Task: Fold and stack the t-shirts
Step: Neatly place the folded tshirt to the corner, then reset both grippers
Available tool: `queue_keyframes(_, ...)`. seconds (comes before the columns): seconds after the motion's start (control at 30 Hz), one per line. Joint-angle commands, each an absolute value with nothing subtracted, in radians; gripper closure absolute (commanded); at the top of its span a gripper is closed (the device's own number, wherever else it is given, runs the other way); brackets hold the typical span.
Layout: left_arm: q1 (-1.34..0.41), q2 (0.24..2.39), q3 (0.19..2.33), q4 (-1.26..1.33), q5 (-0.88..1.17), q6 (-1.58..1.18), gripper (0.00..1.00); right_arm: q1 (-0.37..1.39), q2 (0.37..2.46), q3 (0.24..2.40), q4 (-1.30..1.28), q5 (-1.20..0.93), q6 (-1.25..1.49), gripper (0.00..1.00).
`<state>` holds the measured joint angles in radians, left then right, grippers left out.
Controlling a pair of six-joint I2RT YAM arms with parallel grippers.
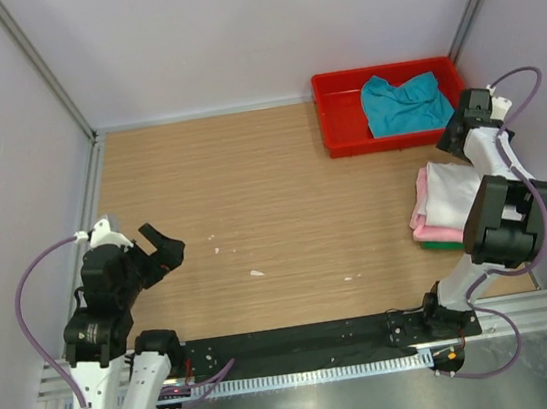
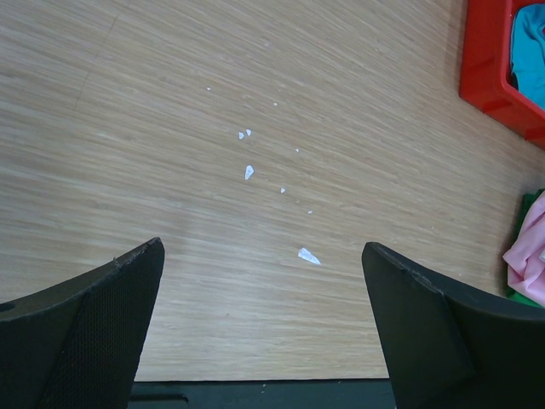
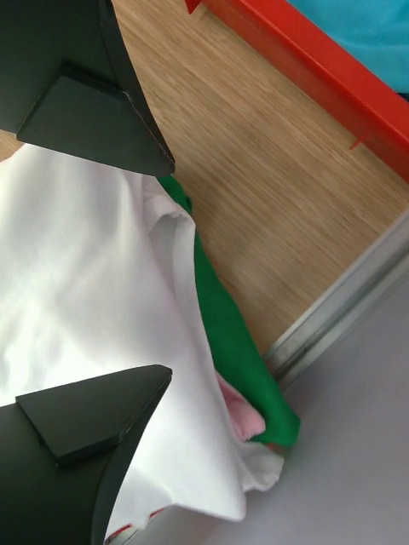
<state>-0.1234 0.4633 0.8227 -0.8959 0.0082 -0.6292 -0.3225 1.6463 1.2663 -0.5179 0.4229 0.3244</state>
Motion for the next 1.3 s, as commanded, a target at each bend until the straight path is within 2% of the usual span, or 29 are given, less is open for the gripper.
queue_keyframes(0.0,-0.126,0.463,0.821,-0.867,0.008,-0.635,0.00,-0.340,1.693,1.282,-0.474,0.364,0.279,0.00)
queue_keyframes(0.37,-0.124,0.494,0.822,-0.873,0.008,-0.637,0.00,-0.371,1.749,1.292,-0.385,0.267,0.252,0.00)
queue_keyframes(0.57,-0.124,0.492,0.822,-0.873,0.008,-0.637,0.00,-0.371,1.711,1.312,-0.367,0.184,0.235,0.00)
queue_keyframes(0.77,-0.123,0.483,0.821,-0.870,0.005,-0.635,0.00,-0.367,1.430,1.282,-0.364,0.081,0.235,0.00)
queue_keyframes(1.0,-0.123,0.445,0.818,-0.859,0.015,-0.629,0.00,-0.362,0.970,1.175,-0.429,-0.160,0.416,0.00)
queue_keyframes(1.27,-0.124,0.333,0.808,-0.851,0.006,-0.643,0.00,-0.204,0.634,1.146,-0.732,-0.023,0.459,0.00)
